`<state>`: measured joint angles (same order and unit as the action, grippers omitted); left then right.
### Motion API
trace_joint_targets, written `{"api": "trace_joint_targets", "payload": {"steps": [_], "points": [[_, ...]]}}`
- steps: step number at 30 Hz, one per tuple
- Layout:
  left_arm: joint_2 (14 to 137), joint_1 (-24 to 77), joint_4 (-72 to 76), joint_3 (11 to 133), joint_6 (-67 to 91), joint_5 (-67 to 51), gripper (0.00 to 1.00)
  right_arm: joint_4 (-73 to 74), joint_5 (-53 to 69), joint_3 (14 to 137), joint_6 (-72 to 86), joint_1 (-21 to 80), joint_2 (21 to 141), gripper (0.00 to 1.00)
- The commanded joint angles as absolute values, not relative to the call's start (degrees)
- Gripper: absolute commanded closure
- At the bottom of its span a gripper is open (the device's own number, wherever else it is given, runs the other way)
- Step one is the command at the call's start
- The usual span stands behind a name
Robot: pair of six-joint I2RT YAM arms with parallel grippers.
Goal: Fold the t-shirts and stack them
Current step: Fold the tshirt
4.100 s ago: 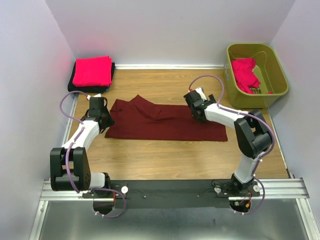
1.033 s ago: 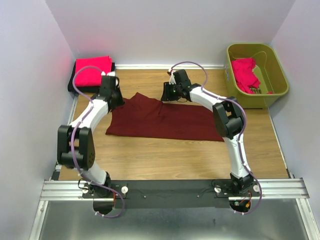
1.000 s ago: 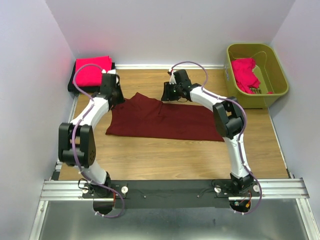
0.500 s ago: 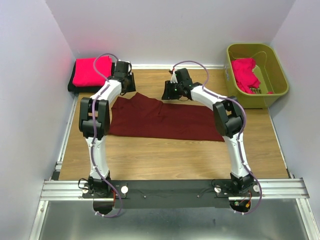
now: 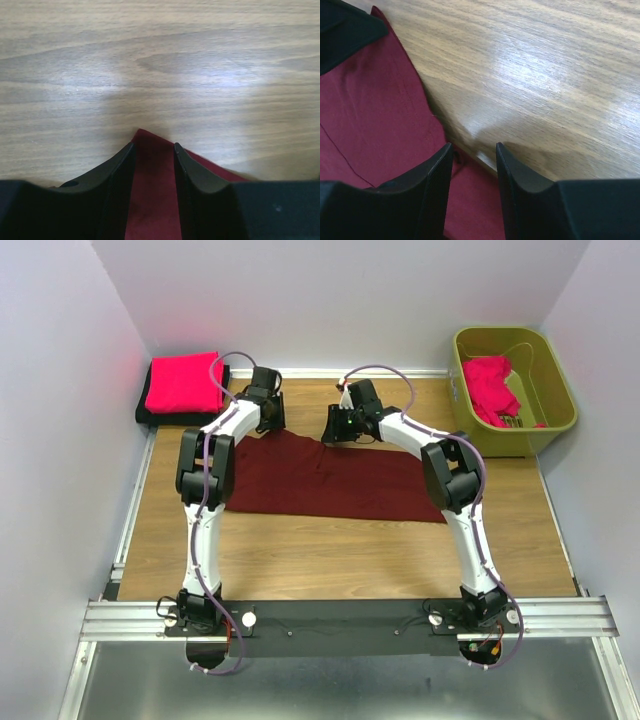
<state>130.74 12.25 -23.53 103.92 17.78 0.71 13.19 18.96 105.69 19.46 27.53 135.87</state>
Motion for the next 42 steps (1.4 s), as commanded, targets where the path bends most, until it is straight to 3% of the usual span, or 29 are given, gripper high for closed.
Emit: {"api": "trace_joint_targets", "payload": {"steps": [1, 16, 25, 42], "points": [[132.8, 12.7, -24.6, 106.0, 17.7, 6.8, 0.56, 13.8, 20.5, 107.1, 19.6, 27.6, 137.5, 0.53], [135.5, 14.5, -27.2, 108.5, 16.5, 13.1, 0.71, 13.8, 23.5, 108.4, 20.3, 27.5, 139.4, 0.53], [135.9, 14.6, -28.0, 109.2, 16.3, 12.6, 1.00, 13.7, 25.8, 108.3, 20.6, 27.6, 138.9, 0.54], [134.9, 14.5, -28.0, 109.4, 16.0, 12.1, 1.00, 13.5, 27.8, 107.8, 22.3, 27.6, 136.7, 0.54]]}}
